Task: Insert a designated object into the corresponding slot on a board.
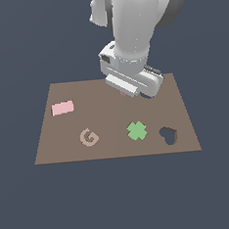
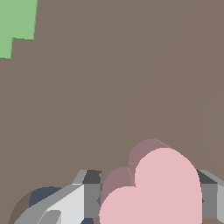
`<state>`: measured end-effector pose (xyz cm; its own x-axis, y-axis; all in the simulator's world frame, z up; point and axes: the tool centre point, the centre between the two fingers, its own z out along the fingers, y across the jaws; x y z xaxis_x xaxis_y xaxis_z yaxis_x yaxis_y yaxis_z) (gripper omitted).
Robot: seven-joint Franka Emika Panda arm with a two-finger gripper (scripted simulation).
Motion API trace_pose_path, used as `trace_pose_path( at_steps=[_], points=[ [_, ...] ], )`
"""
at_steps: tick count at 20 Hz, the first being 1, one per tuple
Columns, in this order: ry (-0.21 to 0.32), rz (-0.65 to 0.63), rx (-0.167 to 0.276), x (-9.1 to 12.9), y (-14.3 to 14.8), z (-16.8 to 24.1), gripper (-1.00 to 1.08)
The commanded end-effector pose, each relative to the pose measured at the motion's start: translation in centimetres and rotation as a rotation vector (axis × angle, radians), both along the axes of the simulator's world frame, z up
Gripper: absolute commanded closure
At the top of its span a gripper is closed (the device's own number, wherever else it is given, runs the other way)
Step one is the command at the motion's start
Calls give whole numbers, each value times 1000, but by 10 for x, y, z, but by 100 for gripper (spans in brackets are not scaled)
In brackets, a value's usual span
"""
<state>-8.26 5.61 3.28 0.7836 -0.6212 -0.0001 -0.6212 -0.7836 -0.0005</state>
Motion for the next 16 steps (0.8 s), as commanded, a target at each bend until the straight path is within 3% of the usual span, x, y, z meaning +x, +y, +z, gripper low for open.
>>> trace_pose_path(
  at_steps=[1, 16],
  points=[
    [-1, -75, 0, 5, 12, 1, 108],
    [-1, -572, 1, 59, 79, 4, 108]
  ],
)
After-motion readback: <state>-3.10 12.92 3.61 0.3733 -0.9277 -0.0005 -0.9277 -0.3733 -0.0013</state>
